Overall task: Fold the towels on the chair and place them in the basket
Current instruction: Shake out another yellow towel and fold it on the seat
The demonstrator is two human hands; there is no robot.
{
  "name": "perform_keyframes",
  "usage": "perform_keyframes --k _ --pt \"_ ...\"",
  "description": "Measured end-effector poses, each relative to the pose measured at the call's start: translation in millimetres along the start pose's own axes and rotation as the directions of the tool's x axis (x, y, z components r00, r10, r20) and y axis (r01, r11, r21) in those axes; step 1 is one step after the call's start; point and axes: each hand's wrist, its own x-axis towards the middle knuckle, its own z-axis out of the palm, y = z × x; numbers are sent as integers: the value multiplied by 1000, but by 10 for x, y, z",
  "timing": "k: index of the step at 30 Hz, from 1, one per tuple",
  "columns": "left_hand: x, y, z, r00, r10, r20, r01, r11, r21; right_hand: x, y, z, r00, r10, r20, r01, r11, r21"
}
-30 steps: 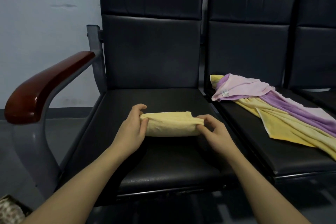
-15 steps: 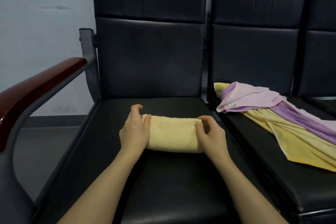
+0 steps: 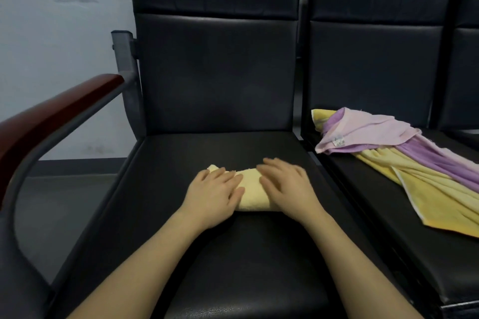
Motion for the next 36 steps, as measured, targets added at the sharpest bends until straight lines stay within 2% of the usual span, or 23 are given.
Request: perform_keyframes --k 2,4,8,12,15,17,21,26,30,36 --pt "-23 -7 -5 998 -51 46 51 999 -11 -43 21 8 975 81 209 -70 996 -55" --pt "-58 -1 -47 993 -88 82 90 996 -15 -83 26 -7 952 138 272 -127 990 -59" --pt "-129 -7 -103 986 -122 111 132 987 -87 -220 -67 -74 952 118 281 -110 993 -46" --pt "-179 -46 -149 989 -146 34 150 967 -208 -380 -213 -145 960 103 259 -124 990 64" --pt "-255 -25 -188 994 -96 49 104 974 -200 -421 -279 -194 964 181 193 -218 957 191" --pt "-320 -31 -196 996 -86 7 85 969 -230 -431 -262 -203 959 249 134 -275 933 233" --pt "-387 -67 -202 973 -199 -113 157 941 -299 -480 -232 -190 946 314 77 -323 918 231" --pt "-365 -126 -161 959 -283 -14 263 908 -325 -516 -201 -155 927 363 98 -375 909 180" --pt "-357 -206 -145 933 -354 68 358 887 -292 -554 -232 -160 946 298 127 -311 945 99" --pt "-321 -154 -131 923 -366 115 384 884 -266 -539 -291 -163 964 218 155 -219 976 -8"
